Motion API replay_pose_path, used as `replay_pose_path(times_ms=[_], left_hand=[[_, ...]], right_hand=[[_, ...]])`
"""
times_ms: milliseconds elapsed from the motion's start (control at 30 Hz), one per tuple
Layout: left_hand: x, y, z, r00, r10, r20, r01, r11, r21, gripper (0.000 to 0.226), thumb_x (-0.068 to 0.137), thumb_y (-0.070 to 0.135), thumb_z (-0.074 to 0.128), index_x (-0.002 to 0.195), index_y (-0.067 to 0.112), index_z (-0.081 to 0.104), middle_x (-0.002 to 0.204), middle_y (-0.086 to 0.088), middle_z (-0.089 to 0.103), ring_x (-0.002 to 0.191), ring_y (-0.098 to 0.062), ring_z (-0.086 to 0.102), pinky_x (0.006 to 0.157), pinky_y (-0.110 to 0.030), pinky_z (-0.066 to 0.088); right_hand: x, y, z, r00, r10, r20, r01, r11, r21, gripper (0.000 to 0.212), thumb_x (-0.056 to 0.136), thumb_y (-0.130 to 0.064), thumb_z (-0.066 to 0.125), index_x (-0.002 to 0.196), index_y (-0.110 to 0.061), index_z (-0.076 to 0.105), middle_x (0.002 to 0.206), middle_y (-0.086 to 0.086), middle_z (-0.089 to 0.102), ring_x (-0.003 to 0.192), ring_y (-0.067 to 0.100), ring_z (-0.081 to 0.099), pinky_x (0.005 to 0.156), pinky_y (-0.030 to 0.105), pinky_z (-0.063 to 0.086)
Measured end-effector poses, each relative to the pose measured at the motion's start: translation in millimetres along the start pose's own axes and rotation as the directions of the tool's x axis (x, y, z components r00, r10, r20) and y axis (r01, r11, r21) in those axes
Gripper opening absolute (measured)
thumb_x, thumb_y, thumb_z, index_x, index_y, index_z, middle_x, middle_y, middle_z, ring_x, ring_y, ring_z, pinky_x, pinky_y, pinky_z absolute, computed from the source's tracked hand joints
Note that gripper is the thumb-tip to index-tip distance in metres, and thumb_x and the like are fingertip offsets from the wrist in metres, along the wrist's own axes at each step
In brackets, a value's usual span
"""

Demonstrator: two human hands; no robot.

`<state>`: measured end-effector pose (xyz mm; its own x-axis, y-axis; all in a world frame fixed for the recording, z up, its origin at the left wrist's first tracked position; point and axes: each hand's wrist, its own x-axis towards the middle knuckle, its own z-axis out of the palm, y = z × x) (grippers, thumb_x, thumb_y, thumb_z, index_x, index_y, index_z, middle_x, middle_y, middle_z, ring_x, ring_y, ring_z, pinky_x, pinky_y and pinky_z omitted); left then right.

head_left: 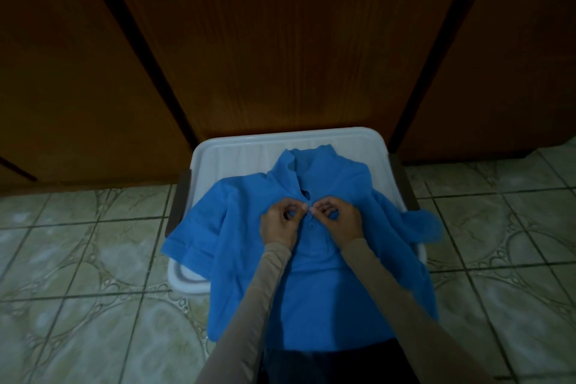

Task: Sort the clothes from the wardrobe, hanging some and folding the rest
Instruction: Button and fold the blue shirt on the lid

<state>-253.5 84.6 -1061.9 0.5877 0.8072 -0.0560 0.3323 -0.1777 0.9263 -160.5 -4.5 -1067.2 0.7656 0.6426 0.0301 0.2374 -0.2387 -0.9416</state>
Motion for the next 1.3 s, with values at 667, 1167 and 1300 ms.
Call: replay_pose_path(times_ms=[667,1167,1300], left_hand=[[-2.6,7.8,4.5,0.998,0.048,-0.030,-0.041,0.979,0.199,0.004,0.087,0.010,0.061,0.086,0.006,0.064,0.081,-0.006,0.067,0.081,-0.023,0.063,0.088,-0.048,0.045],[-0.7,5.5,5.8,0.989,0.131,-0.064,-0.114,0.968,0.222,0.006,0.088,0.011,0.061,0.085,0.006,0.061,0.082,-0.003,0.061,0.087,-0.028,0.055,0.085,-0.044,0.043],[-13.1,-1.1,-6.7,0.973,0.224,0.049,-0.213,0.805,0.554,0.036,0.095,0.032,0.036,0.113,0.011,0.059,0.122,-0.008,0.054,0.116,-0.026,0.044,0.097,-0.040,0.028]], right_hand=[[-3.1,0.1,5.2,0.986,-0.163,0.020,0.157,0.900,-0.407,0.018,0.092,-0.015,0.050,0.086,-0.002,0.062,0.083,0.012,0.066,0.081,0.030,0.059,0.078,0.036,0.038],[0.3,-2.9,1.7,0.997,-0.080,0.011,0.080,0.963,-0.257,0.010,0.088,0.000,0.056,0.084,0.001,0.066,0.087,0.013,0.066,0.083,0.027,0.058,0.081,0.043,0.048],[-9.2,-2.7,-6.2,0.985,-0.169,0.041,0.163,0.812,-0.560,0.020,0.085,-0.006,0.051,0.100,-0.005,0.064,0.105,0.014,0.063,0.099,0.033,0.056,0.088,0.041,0.041]])
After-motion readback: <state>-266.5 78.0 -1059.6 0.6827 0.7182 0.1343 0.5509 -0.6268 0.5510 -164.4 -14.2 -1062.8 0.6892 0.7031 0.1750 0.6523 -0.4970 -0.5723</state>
